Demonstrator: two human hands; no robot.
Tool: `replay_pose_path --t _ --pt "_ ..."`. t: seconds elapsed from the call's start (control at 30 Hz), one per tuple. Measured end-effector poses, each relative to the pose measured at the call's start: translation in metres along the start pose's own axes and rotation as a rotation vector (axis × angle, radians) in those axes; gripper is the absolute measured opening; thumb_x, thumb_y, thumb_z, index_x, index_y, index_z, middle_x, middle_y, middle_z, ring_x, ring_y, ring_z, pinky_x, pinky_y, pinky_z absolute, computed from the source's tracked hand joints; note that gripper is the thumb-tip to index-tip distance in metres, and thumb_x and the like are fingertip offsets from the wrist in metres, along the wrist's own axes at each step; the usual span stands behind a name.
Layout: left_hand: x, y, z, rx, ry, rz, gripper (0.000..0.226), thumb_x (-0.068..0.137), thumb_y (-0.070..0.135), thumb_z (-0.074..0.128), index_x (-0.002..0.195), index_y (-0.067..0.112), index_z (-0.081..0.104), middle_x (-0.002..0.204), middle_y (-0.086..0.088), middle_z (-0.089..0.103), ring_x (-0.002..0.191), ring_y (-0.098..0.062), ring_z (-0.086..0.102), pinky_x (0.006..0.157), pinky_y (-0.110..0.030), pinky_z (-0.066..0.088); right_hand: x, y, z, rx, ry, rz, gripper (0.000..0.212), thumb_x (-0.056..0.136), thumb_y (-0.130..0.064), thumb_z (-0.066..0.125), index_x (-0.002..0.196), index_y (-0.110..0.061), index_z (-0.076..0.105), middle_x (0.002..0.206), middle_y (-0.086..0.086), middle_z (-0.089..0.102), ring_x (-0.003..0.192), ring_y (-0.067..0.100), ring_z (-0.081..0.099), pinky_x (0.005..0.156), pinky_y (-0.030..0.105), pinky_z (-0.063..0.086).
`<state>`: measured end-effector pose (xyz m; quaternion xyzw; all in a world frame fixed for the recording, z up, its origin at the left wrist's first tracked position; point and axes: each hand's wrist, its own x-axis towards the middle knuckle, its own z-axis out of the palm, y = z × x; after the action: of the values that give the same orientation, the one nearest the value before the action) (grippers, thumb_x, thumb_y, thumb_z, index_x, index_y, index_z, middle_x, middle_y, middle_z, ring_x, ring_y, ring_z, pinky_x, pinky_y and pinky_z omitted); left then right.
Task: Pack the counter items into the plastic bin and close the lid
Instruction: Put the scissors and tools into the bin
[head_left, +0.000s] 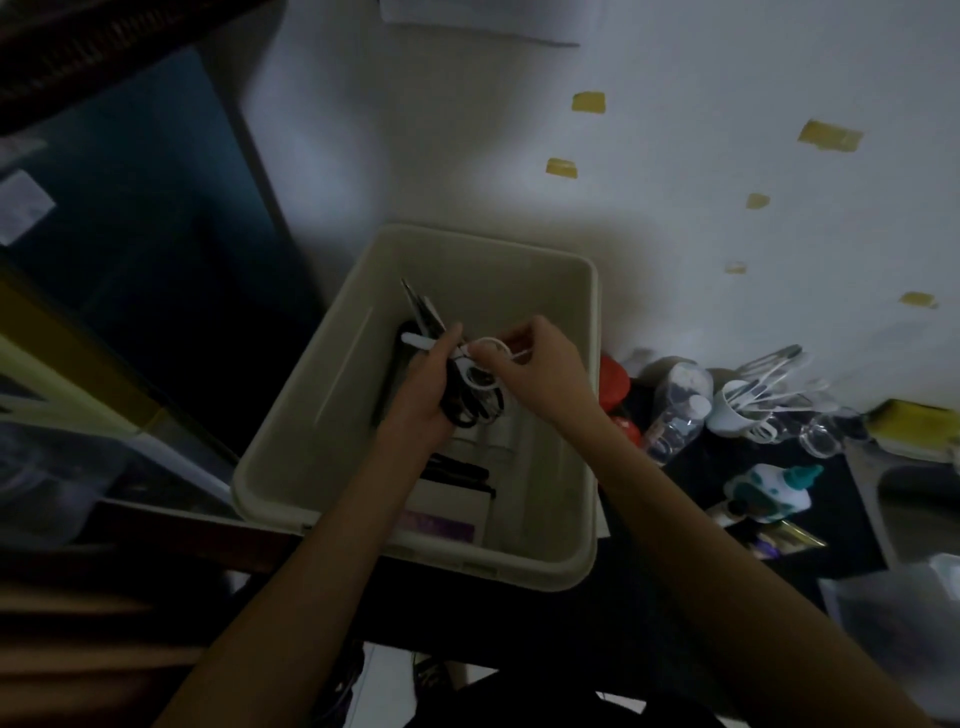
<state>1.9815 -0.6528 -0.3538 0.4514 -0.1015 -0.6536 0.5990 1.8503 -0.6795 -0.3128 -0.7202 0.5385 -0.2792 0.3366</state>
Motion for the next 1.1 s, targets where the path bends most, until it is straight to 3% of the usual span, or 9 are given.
replay_pose_path --t 0.07,0.2,0.3,0.4,0.67,0.8,0.97,1.03,1.1 --pt "0.001 0.009 -0.005 0.040 0.038 0.054 0.055 0.094 0.040 0.058 0.135 0.004 0.053 0.126 -0.023 0.062 0.110 -0.036 0.065 0.082 -0.044 0.057 -0.002 -0.008 0.008 0.290 -0.130 0.193 0.050 0.085 -0.051 0.067 0.112 -0.010 0.059 0.100 0.000 0.065 0.084 0.007 0.064 0.061 0.018 0.053" --pt "-0.007 0.025 -0.004 0.135 0.091 0.177 0.038 0.094 0.037 0.060 0.115 0.005 0.066 0.103 -0.014 0.073 0.088 -0.024 0.073 0.070 -0.033 0.060 -0.003 -0.019 0.038 0.692 -0.329 0.550 0.055 0.092 -0.055 0.055 0.114 -0.006 0.066 0.112 0.015 0.070 0.099 0.031 0.069 0.085 0.048 0.058" --pt "-0.019 0.034 -0.003 0.283 0.121 0.307 0.008 0.092 0.027 0.066 0.089 0.021 0.069 0.079 0.003 0.076 0.075 -0.013 0.074 0.065 -0.029 0.059 -0.007 -0.032 0.050 0.997 -0.326 0.694 0.055 0.096 -0.051 0.050 0.128 -0.006 0.060 0.125 0.017 0.065 0.108 0.032 0.065 0.074 0.043 0.059" --pt "-0.026 0.040 -0.007 0.376 0.114 0.340 0.008 0.090 0.029 0.067 0.093 0.022 0.068 0.083 0.003 0.076 0.078 -0.014 0.074 0.070 -0.030 0.060 -0.007 -0.040 0.054 1.223 -0.372 0.766 0.066 0.096 -0.061 0.038 0.138 -0.013 0.052 0.138 0.013 0.055 0.119 0.030 0.056 0.080 0.041 0.053" --pt "-0.023 0.047 -0.013 0.423 0.176 0.490 0.043 0.085 0.035 0.073 0.095 -0.005 0.062 0.079 -0.013 0.069 0.073 -0.023 0.070 0.065 -0.029 0.057 -0.011 -0.051 0.063 1.265 -0.297 0.850 0.038 0.106 -0.031 0.030 0.131 -0.011 0.049 0.125 0.015 0.058 0.119 0.033 0.054 0.098 0.048 0.044" --pt "-0.018 0.056 -0.013 0.240 0.132 0.489 0.027 0.087 0.027 0.071 0.077 0.011 0.053 0.057 -0.004 0.052 0.058 -0.020 0.060 0.063 -0.033 0.054 -0.013 -0.046 0.070 1.206 -0.285 0.891 0.025 0.104 -0.025 0.037 0.106 -0.011 0.057 0.093 0.010 0.065 0.079 0.024 0.062 0.061 0.037 0.054" --pt "-0.009 0.051 -0.009 0.264 0.225 0.472 0.044 0.089 0.040 0.066 0.055 0.018 0.050 0.050 -0.003 0.047 0.049 -0.017 0.048 0.056 -0.030 0.045 -0.011 -0.046 0.084 1.213 -0.203 0.913 0.045 0.104 -0.042 0.036 0.130 -0.010 0.055 0.121 0.011 0.062 0.097 0.024 0.063 0.065 0.035 0.052" --pt "-0.004 0.043 -0.006 0.352 0.272 0.489 0.043 0.090 0.043 0.064 0.060 0.013 0.056 0.053 -0.004 0.051 0.050 -0.017 0.053 0.057 -0.029 0.047 -0.008 -0.046 0.087 1.087 -0.169 0.878 0.047 0.104 -0.043 0.036 0.132 -0.010 0.056 0.125 0.011 0.063 0.108 0.028 0.062 0.066 0.035 0.053" --pt "0.000 0.039 -0.004 0.436 0.324 0.476 0.045 0.090 0.046 0.063 0.084 0.002 0.068 0.063 -0.005 0.060 0.060 -0.017 0.062 0.058 -0.024 0.050 -0.006 -0.045 0.087 0.985 -0.148 0.855 0.046 0.105 -0.043 0.035 0.126 -0.010 0.059 0.112 0.009 0.065 0.100 0.025 0.064 0.058 0.031 0.051"
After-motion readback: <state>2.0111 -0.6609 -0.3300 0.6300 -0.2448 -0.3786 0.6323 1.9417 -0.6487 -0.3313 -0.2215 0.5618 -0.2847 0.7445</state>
